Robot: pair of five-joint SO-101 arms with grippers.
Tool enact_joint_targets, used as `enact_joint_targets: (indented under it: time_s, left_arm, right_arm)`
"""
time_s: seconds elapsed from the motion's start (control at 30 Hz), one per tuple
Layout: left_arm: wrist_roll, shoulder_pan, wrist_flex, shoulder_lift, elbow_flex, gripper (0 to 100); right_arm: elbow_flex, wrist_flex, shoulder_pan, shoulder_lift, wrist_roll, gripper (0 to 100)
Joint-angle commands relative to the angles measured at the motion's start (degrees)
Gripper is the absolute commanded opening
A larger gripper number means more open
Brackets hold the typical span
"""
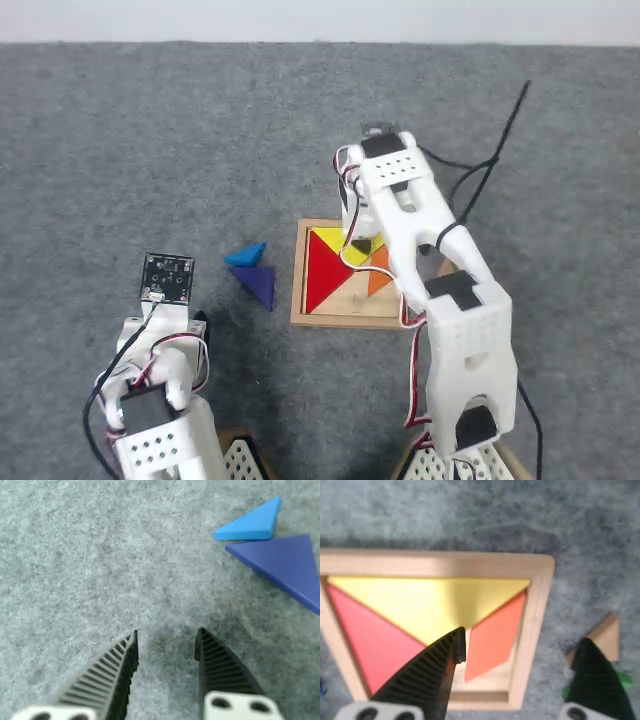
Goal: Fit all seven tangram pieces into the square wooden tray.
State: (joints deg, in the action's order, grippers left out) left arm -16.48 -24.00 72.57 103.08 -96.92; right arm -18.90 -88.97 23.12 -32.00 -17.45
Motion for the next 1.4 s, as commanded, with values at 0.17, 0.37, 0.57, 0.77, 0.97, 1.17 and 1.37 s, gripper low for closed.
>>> enact_joint_targets:
  time_s: [0.17,0.37,0.57,0.77,0.97,1.17,1.37]
  left_arm:
    - [-0.88,0.0,0.26,1.05,0.4,19]
    - [-0.88,0.0,0.26,1.05,0.4,19]
    - [-0.88,0.0,0.26,1.05,0.4,19]
    - [-0.88,0.0,0.26,1.05,0.4,19]
    - [-0.88,0.0,0.26,1.05,0.4,19]
    - [-0.88,0.0,0.26,1.05,0.4,19]
    - [-0.88,0.0,0.26,1.05,0.4,19]
  right_arm:
    - [4.66,-4.53,-1.63,23.08,13.63,29.6]
    - [32.0,12.0,-10.15,40.66,27.25,29.6]
    - [50.55,18.86,-17.89,44.0,40.18,29.6]
    - [53.54,24.48,-17.54,40.92,37.71,29.6]
    - [52.22,33.01,-17.54,34.33,20.04,29.6]
    - [43.34,30.2,-17.54,23.34,14.59,29.6]
    - [34.02,24.31,-17.98,12.18,14.07,29.4]
